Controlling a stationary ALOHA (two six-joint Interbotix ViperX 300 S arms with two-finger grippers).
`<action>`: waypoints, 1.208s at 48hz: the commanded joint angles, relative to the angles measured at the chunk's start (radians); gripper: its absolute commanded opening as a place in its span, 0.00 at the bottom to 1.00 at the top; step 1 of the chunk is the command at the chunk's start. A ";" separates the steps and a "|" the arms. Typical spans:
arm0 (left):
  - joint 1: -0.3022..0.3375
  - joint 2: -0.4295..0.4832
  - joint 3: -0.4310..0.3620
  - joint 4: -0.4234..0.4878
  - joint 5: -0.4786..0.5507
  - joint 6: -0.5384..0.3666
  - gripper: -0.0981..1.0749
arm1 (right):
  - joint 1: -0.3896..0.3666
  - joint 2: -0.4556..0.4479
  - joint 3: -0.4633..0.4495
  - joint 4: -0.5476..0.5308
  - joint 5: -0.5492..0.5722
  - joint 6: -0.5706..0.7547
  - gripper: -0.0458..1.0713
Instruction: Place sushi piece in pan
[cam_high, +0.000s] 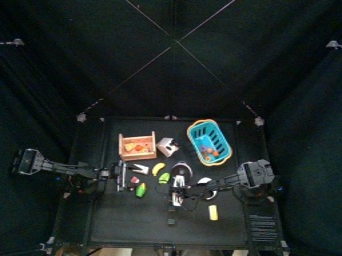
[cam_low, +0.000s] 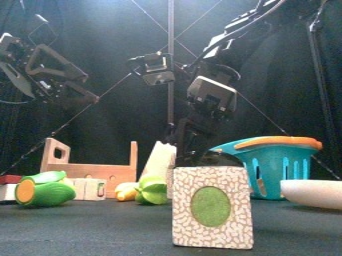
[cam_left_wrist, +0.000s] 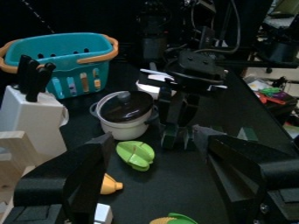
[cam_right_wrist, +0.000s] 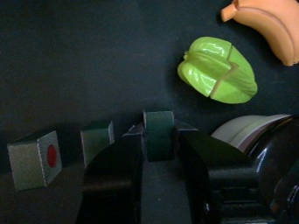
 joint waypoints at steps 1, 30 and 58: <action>-0.002 0.002 -0.011 0.000 0.005 -0.002 0.96 | 0.002 -0.058 -0.028 0.003 -0.005 0.003 0.51; 0.000 0.002 -0.012 0.002 0.009 -0.002 0.96 | 0.091 -0.368 0.115 0.092 -0.012 0.006 0.51; -0.002 0.002 -0.012 0.002 0.011 -0.002 0.96 | 0.061 -0.698 0.525 0.330 -0.192 0.008 0.51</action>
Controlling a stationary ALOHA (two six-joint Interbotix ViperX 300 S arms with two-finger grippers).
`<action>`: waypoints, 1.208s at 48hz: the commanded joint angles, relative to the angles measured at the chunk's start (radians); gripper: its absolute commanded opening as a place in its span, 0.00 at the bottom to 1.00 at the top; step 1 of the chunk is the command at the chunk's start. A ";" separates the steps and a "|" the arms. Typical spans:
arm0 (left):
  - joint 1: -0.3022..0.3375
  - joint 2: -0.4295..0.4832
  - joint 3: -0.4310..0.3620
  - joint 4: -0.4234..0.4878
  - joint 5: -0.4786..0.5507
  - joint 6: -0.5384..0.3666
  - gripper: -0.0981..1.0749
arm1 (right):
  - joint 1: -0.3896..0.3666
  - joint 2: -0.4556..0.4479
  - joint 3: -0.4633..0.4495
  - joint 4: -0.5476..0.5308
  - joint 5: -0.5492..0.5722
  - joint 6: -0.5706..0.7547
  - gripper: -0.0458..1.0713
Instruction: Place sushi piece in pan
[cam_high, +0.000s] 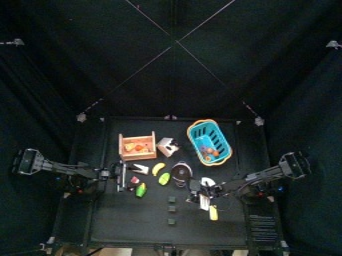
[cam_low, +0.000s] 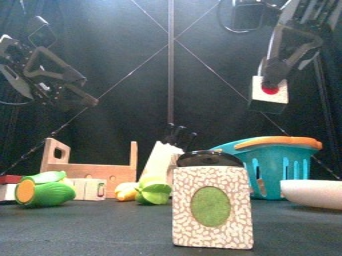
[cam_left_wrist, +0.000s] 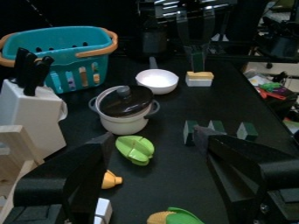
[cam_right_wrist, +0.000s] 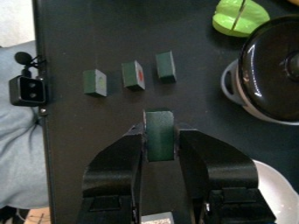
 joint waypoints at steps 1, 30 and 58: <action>-0.002 0.002 -0.014 0.000 -0.003 -0.002 0.96 | -0.023 -0.048 0.038 0.021 -0.014 0.000 0.51; -0.002 0.002 -0.015 -0.002 -0.003 -0.003 0.96 | -0.204 -0.046 0.187 0.078 0.028 -0.002 0.52; 0.000 0.002 -0.014 -0.009 -0.003 -0.002 0.96 | -0.221 0.025 0.195 0.092 0.026 0.000 0.82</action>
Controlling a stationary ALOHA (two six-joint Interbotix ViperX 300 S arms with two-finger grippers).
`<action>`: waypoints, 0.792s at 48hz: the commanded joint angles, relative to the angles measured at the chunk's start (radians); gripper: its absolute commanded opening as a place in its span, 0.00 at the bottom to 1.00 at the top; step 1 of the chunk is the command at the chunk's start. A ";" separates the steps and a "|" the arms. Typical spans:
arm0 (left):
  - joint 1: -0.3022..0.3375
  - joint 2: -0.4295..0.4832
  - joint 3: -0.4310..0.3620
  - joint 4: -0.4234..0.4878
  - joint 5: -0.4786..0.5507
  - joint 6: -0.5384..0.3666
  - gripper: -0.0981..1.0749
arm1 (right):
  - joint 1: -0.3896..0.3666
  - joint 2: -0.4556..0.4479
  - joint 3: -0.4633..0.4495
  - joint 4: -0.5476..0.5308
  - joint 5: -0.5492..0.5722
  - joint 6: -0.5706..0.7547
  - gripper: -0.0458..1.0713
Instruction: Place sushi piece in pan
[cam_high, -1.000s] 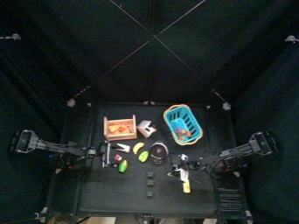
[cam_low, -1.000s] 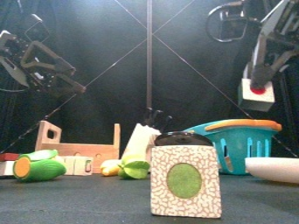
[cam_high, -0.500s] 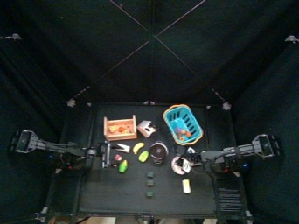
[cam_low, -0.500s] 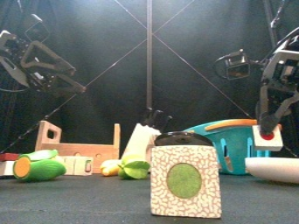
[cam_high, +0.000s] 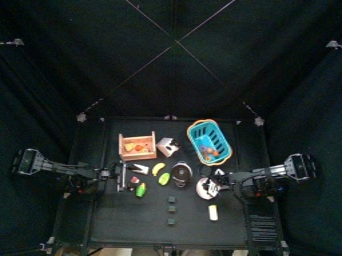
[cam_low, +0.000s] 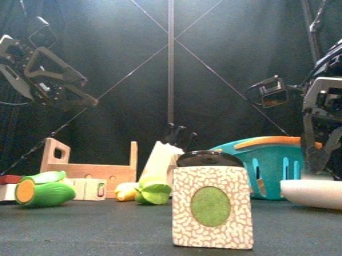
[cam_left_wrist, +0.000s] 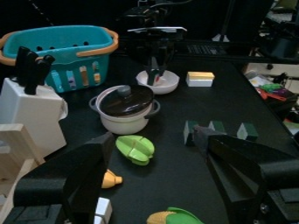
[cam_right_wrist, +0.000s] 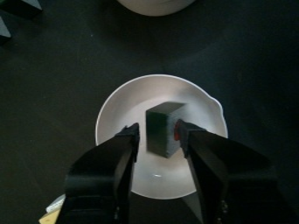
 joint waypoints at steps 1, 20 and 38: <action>-0.002 0.002 -0.014 0.000 -0.003 0.000 0.96 | -0.005 0.000 -0.015 0.006 -0.008 -0.002 0.82; -0.002 0.002 -0.014 0.000 -0.003 0.000 0.96 | 0.003 0.028 -0.028 0.008 -0.009 -0.002 0.82; 0.000 0.002 -0.014 0.000 -0.003 -0.002 0.96 | 0.018 0.051 -0.074 -0.012 -0.009 -0.005 0.82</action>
